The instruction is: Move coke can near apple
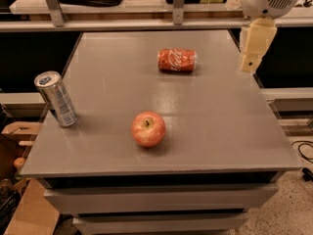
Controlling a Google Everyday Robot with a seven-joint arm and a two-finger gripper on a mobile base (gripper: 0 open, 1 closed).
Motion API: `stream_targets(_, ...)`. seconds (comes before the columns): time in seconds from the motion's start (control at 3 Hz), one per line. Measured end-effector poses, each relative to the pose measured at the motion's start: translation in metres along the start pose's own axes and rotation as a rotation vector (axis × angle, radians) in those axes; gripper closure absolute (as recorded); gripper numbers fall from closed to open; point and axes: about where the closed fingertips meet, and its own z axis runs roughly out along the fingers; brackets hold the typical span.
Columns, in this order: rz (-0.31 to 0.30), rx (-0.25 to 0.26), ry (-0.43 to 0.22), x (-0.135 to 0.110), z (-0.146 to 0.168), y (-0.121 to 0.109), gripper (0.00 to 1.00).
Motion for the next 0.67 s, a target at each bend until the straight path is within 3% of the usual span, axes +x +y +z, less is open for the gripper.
stream_targets(0.33,-0.002,0.022,-0.032,-0.014,0.006,-0.008,0.00)
stream_targets(0.67,-0.023,0.046,-0.074,-0.045,0.020,-0.028,0.00)
